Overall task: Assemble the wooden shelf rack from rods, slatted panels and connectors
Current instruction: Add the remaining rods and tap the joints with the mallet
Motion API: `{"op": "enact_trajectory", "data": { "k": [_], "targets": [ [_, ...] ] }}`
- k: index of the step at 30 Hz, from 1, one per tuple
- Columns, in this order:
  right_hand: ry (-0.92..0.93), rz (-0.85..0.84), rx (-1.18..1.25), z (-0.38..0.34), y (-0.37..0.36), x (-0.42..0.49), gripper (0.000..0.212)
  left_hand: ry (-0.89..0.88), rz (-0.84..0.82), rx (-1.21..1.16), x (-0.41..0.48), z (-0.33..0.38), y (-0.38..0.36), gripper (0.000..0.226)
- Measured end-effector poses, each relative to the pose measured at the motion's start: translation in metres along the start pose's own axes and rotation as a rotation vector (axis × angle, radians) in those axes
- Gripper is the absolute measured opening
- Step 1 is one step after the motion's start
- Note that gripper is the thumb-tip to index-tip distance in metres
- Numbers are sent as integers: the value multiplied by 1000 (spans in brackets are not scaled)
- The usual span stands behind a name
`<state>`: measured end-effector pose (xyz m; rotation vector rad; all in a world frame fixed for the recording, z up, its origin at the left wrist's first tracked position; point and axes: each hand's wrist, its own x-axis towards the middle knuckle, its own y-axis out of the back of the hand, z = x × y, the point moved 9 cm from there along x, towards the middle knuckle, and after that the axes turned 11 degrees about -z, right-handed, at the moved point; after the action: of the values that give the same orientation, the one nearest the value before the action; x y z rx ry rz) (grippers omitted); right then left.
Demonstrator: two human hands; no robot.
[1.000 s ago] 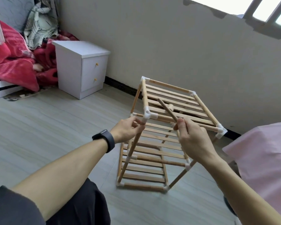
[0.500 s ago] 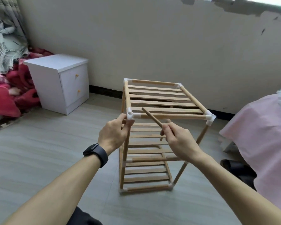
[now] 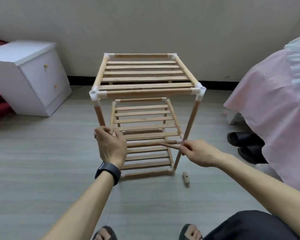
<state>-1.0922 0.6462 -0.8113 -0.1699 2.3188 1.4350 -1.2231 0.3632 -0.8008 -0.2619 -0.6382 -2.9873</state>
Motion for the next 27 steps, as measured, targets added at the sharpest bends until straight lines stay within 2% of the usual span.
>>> {"op": "enact_trajectory", "data": {
  "k": [2, 4, 6, 7, 9, 11, 14, 17, 20, 23, 25, 27],
  "targets": [
    [-113, -96, -81, 39, -34, 12, 35, -7, -274, 29, -36, -20, -57, 25],
    [-235, -223, -82, 85, -76, 23, 30, -7, -556, 166, -76, -43, -113, 29],
    [-338, -321, -37, 130, -118, 30, 28, -39, -813, 325, -115, -65, -165, 42],
    [-385, -343, 3, 151, -137, 32, 35, -58, -943, 422, -133, -76, -188, 49],
    [-479, -313, 89, 190, -164, 34, 53, -29, -1167, 575, -162, -104, -225, 58],
    [-610, -160, 172, 231, -178, 35, 51, 64, -1316, 635, -180, -136, -251, 62],
    [-822, 38, 326, 289, -195, 36, 51, 165, -1433, 703, -189, -178, -277, 65],
    [-899, 36, 405, 329, -217, 50, 59, 192, -1494, 772, -186, -212, -291, 68],
    [-924, 101, 404, 354, -226, 62, 49, 227, -1572, 862, -186, -243, -294, 70],
    [-866, 169, 514, 351, -234, 65, 40, 249, -1623, 906, -185, -257, -292, 68],
    [-748, 166, 724, 328, -241, 63, 37, 288, -1626, 874, -182, -250, -292, 66],
    [-626, 164, 921, 291, -245, 51, 24, 367, -1592, 743, -180, -229, -293, 59]
  ]
}}
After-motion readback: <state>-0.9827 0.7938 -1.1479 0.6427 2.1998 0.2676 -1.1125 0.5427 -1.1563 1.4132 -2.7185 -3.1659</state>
